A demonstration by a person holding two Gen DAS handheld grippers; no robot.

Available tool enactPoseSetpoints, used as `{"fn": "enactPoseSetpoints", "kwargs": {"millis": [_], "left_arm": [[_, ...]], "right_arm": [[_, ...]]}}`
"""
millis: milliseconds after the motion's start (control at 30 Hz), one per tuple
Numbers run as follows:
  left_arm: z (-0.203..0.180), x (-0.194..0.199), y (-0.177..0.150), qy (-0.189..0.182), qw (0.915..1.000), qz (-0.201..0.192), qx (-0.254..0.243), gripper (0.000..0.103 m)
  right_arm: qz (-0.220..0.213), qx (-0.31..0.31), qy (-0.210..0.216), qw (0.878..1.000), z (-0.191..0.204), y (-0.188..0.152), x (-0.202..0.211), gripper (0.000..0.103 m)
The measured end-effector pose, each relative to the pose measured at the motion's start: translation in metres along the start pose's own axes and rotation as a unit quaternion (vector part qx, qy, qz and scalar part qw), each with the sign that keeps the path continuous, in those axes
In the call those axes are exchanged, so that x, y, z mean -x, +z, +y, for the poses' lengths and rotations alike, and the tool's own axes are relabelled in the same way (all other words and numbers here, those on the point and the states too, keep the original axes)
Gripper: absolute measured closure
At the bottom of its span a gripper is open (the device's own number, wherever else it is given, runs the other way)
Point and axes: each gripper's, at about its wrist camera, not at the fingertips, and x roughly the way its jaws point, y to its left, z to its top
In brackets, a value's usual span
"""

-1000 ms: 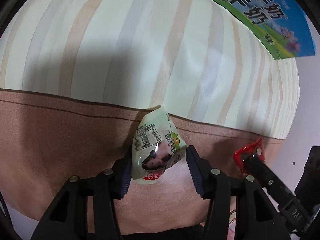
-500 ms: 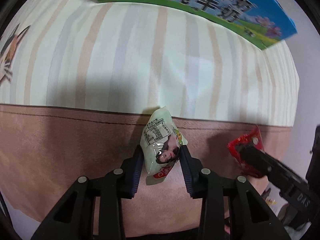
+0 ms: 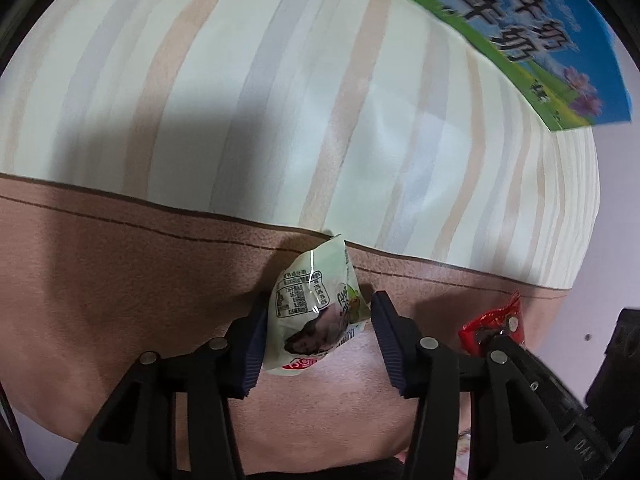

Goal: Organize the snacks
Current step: 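Lift the clear egg snack and red pouch off the bed with both tools, then carry both snacks into the cardboard box and open both tools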

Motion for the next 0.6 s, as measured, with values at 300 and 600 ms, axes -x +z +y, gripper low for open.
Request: {"fn": "enactPoseSetpoints", "kwargs": {"millis": [300, 600], "left_arm": [[-0.06, 0.071, 0.002, 0.017, 0.9951, -0.074, -0.063, 0.056], [-0.121, 0.175, 0.086, -0.025, 0.9791, -0.155, -0.129, 0.056]], "right_arm": [[-0.036, 0.009, 0.036, 0.999, 0.016, 0.019, 0.042, 0.065], [-0.141, 0.069, 0.032, 0.987, 0.064, 0.12, 0.139, 0.065]]}}
